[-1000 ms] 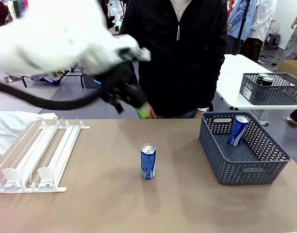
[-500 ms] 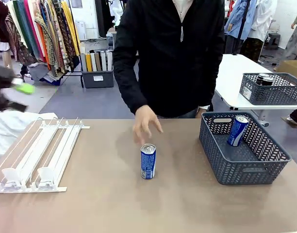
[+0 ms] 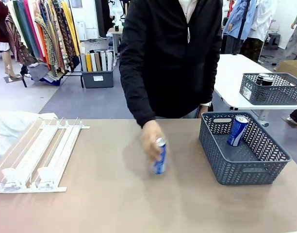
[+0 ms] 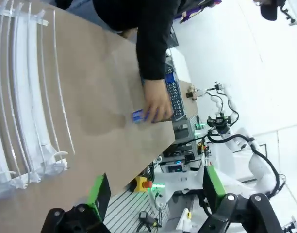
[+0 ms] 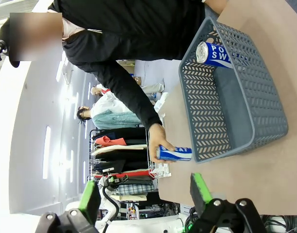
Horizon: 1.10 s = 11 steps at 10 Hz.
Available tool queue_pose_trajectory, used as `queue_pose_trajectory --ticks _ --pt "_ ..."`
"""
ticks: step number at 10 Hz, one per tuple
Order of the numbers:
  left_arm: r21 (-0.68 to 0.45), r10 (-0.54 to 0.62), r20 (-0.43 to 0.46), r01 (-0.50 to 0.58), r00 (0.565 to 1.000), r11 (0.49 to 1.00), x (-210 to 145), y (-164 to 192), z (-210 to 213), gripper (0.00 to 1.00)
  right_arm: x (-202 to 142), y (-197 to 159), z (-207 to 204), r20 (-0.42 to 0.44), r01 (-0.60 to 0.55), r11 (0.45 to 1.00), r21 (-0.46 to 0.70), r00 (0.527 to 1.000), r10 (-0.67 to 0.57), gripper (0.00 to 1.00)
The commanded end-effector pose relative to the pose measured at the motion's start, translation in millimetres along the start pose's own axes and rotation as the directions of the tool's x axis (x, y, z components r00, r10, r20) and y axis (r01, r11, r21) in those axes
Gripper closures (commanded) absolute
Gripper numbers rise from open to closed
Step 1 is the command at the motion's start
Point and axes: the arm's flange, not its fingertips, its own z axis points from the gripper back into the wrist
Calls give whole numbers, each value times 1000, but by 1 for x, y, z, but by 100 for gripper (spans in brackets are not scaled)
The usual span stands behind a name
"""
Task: Retrieve and store the cans from the dispenser.
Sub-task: Pick up one can from the Automatic Can Dispenser and place it in the middle of the table.
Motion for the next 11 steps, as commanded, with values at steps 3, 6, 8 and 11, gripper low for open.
queue_pose_trajectory --ticks 3,6,8,11 --pt "-20 -32 21 33 999 999 7 -23 10 0 -3 0 3 -16 -13 1000 -7 1000 13 0" --pt "-20 -32 21 33 999 999 7 -23 10 0 -3 0 3 -16 -13 1000 -7 1000 13 0" --pt "-20 -32 21 33 999 999 7 -23 10 0 -3 0 3 -16 -13 1000 -7 1000 13 0" --pt "-20 -32 21 33 999 999 7 -23 10 0 -3 0 3 -16 -13 1000 -7 1000 13 0"
